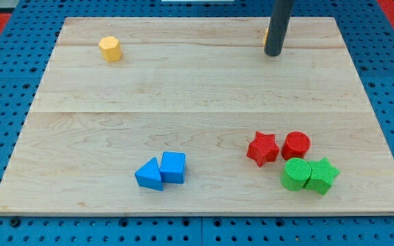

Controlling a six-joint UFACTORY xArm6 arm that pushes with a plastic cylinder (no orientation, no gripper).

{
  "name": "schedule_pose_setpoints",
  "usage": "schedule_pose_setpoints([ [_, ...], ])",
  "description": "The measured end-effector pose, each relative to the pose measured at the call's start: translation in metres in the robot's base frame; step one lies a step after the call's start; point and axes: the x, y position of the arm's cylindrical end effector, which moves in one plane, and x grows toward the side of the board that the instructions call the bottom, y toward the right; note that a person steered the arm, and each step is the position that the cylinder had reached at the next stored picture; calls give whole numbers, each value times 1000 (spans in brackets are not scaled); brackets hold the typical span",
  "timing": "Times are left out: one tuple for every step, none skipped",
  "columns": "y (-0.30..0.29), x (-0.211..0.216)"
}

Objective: Push the yellow hexagon towards the yellow star

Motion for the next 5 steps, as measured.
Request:
schedule_pose_setpoints([
  [-101,60],
  [-261,49],
  [-369,-8],
  [-420,-52],
  [-324,-58],
])
